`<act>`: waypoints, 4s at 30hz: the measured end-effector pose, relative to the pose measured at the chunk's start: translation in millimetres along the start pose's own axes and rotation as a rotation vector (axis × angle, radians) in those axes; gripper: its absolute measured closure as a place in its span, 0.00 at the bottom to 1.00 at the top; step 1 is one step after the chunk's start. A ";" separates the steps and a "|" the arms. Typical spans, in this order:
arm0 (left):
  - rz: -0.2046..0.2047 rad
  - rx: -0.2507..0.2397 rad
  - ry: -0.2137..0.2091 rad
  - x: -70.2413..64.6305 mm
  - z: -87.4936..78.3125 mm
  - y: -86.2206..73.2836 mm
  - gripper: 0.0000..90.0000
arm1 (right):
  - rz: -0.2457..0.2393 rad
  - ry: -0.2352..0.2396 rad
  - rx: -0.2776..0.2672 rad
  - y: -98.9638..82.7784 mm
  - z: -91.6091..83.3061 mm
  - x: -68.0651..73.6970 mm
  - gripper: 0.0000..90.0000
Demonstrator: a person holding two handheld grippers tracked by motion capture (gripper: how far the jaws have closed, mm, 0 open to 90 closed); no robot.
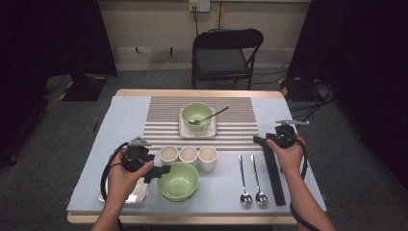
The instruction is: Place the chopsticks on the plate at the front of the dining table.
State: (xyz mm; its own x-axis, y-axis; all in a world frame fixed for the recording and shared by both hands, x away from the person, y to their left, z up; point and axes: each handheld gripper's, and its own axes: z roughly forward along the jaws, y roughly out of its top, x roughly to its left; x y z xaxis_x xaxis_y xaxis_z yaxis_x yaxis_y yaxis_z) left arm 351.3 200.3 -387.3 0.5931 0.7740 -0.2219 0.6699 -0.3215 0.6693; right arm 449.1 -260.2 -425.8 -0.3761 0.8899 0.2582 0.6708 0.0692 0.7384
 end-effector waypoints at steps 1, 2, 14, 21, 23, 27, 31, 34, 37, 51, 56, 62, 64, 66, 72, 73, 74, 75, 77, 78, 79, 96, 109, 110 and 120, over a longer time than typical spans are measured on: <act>0.000 0.000 0.000 0.0 0.0 0.0 0.23 | 0.000 0.000 0.000 0.0 0.0 0.0 0.36; -0.002 -0.001 -0.002 -0.1 0.1 -0.1 0.23 | -0.003 -0.002 0.001 -0.8 -0.2 -1.3 0.36; 0.008 -0.001 0.005 0.1 0.0 -0.1 0.23 | -0.004 -0.022 0.014 -5.8 -0.5 -7.3 0.36; 0.001 -0.001 0.000 -0.1 1.1 -0.4 0.23 | 0.005 -0.033 0.022 -9.2 -0.2 -11.0 0.36; 0.003 -0.001 -0.001 0.4 1.1 -0.5 0.23 | 0.006 -0.036 0.021 -9.8 -0.9 -13.0 0.36; 0.004 -0.002 -0.006 0.4 1.4 -0.4 0.23 | 0.005 -0.042 0.020 -10.4 -1.3 -14.2 0.36; 0.005 -0.004 -0.007 1.0 1.0 -0.3 0.23 | 0.002 -0.047 0.028 -11.9 -1.1 -15.9 0.36; 0.004 -0.007 0.000 2.6 -0.1 -0.4 0.23 | 0.006 -0.055 0.030 -13.8 -1.5 -18.6 0.36; 0.005 -0.006 0.000 3.0 0.0 -0.6 0.23 | 0.009 -0.058 0.030 -14.7 -2.2 -20.5 0.36; 0.003 0.000 0.001 2.4 0.8 -0.7 0.23 | 0.015 -0.083 0.038 -19.5 -4.2 -28.3 0.37; 0.008 0.001 0.002 2.8 1.0 -0.7 0.23 | 0.023 -0.091 0.043 -21.3 -5.2 -31.0 0.38; 0.005 0.000 0.001 2.7 1.3 -0.9 0.23 | 0.019 -0.102 0.045 -23.8 -5.0 -33.8 0.38; 0.006 0.002 0.001 2.4 1.3 -0.9 0.23 | 0.022 -0.104 0.051 -25.5 -4.7 -34.3 0.38; 0.008 0.003 0.002 2.5 1.2 -0.7 0.23 | 0.029 -0.102 0.055 -26.5 -4.8 -34.8 0.38; 0.004 0.000 0.003 3.0 0.6 -0.9 0.24 | 0.035 -0.112 0.060 -29.0 -4.9 -37.4 0.39; 0.004 0.000 0.003 3.0 0.6 -0.9 0.24 | 0.035 -0.112 0.060 -29.0 -4.9 -37.4 0.39; 0.004 0.001 0.002 3.1 0.6 -0.9 0.24 | 0.035 -0.114 0.060 -29.5 -4.8 -37.9 0.40; 0.004 0.001 0.002 3.1 0.6 -0.9 0.24 | 0.035 -0.114 0.060 -29.5 -4.8 -37.9 0.40; 0.004 0.000 0.002 3.1 0.5 -1.0 0.24 | 0.034 -0.114 0.060 -30.1 -4.7 -38.5 0.42; 0.007 -0.001 0.002 3.3 0.4 -0.9 0.24 | 0.030 -0.117 0.063 -30.5 -5.0 -39.0 0.44; 0.007 -0.001 0.003 3.2 0.5 -0.9 0.24 | 0.030 -0.118 0.061 -30.5 -5.3 -39.4 0.45; 0.006 0.005 0.007 2.4 1.5 -0.9 0.24 | 0.005 -0.171 0.099 -32.9 -7.7 -41.7 0.69; 0.004 0.005 0.009 2.3 1.8 -1.1 0.24 | 0.003 -0.176 0.116 -33.4 -7.0 -40.7 0.81; 0.011 0.007 0.011 2.7 1.8 -0.9 0.24 | 0.001 -0.174 0.117 -33.8 -6.7 -40.8 0.82; 0.010 0.011 0.014 1.9 2.8 -1.2 0.24 | -0.001 -0.175 0.128 -34.2 -6.1 -39.9 0.85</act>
State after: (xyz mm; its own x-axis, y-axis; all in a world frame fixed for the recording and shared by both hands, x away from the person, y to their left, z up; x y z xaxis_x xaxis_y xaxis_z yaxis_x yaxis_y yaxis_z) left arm 352.9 200.6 -390.5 0.5938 0.7781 -0.2050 0.6684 -0.3352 0.6640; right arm 437.3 -300.8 -457.6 -0.2675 0.9537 0.1372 0.7507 0.1170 0.6502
